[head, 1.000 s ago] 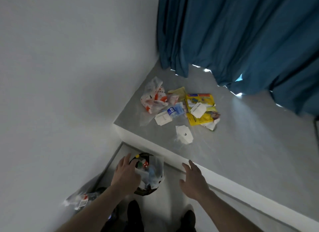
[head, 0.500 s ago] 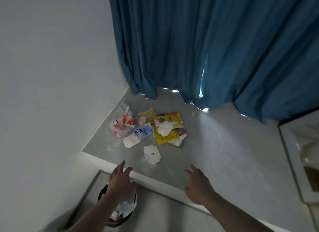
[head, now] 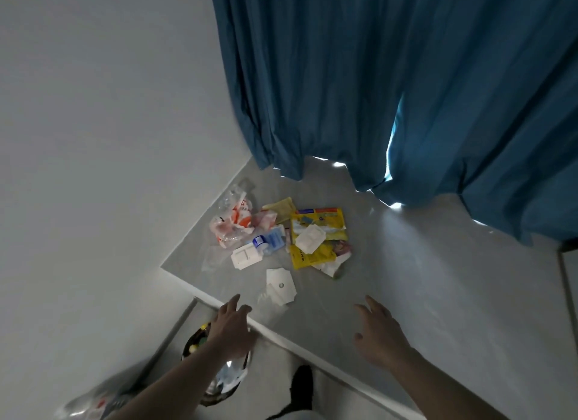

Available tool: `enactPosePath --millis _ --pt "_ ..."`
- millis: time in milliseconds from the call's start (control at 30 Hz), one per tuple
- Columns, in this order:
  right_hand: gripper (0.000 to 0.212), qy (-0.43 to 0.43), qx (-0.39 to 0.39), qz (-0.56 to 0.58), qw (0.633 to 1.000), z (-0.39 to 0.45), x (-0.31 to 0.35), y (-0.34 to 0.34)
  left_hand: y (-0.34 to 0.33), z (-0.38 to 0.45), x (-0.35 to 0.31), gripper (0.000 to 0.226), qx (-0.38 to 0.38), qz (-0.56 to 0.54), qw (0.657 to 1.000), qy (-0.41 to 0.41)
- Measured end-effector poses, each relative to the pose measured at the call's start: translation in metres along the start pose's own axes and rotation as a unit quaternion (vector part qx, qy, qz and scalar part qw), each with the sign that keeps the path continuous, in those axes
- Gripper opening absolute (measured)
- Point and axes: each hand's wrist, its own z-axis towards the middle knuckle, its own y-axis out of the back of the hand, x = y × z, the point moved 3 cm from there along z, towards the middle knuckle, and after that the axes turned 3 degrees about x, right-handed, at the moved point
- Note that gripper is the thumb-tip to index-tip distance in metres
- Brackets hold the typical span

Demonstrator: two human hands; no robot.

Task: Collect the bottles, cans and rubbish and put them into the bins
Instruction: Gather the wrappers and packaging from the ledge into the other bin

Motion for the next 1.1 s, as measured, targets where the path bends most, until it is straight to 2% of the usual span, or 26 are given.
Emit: enactPosePath --millis 133,433,567,667,867,967,1100 --pt "0.068 -0.014 0.016 0.004 1.000 0.023 -0.016 0.005 -0.004 0.045 -0.006 0.066 0.041 -0.002 0.999 0.022" --pt "0.071 -0.033 0.020 0.022 0.999 0.156 -0.036 0.023 -0.035 0.190 -0.028 0.084 0.097 -0.015 0.994 0.039" --pt "0.072 -0.031 0.011 0.036 0.999 0.225 -0.035 0.013 -0.069 0.242 -0.028 0.088 0.076 -0.040 0.993 0.086" --pt "0.075 -0.034 -0.002 0.049 0.998 0.282 -0.035 0.001 -0.101 0.276 -0.020 0.101 0.060 -0.062 0.989 0.120" --pt "0.078 0.001 -0.071 0.168 0.983 0.389 -0.013 -0.013 -0.153 0.326 -0.004 0.117 0.016 -0.064 0.989 0.133" --pt "0.088 -0.004 -0.085 0.130 0.988 0.433 0.002 -0.011 -0.162 0.343 0.006 0.123 -0.008 -0.060 0.989 0.137" --pt "0.100 0.064 -0.077 0.019 0.995 0.474 0.026 -0.013 -0.170 0.354 0.018 0.129 -0.005 -0.059 0.991 0.122"
